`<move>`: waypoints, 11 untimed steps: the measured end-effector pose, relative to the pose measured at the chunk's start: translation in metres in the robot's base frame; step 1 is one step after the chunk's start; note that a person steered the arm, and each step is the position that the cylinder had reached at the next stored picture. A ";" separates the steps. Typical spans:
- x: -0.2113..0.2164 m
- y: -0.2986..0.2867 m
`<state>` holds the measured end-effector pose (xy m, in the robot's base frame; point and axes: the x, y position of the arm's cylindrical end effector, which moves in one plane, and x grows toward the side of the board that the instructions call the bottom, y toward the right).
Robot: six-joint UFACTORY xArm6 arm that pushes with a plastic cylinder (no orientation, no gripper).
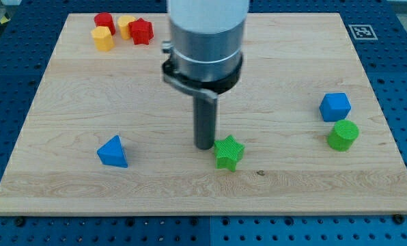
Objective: Keep green star at bottom left to green circle
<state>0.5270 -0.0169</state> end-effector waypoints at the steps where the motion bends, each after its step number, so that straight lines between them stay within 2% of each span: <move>1: 0.017 -0.010; 3: 0.018 0.011; 6: 0.028 0.095; 8: -0.006 0.099; 11: 0.041 0.117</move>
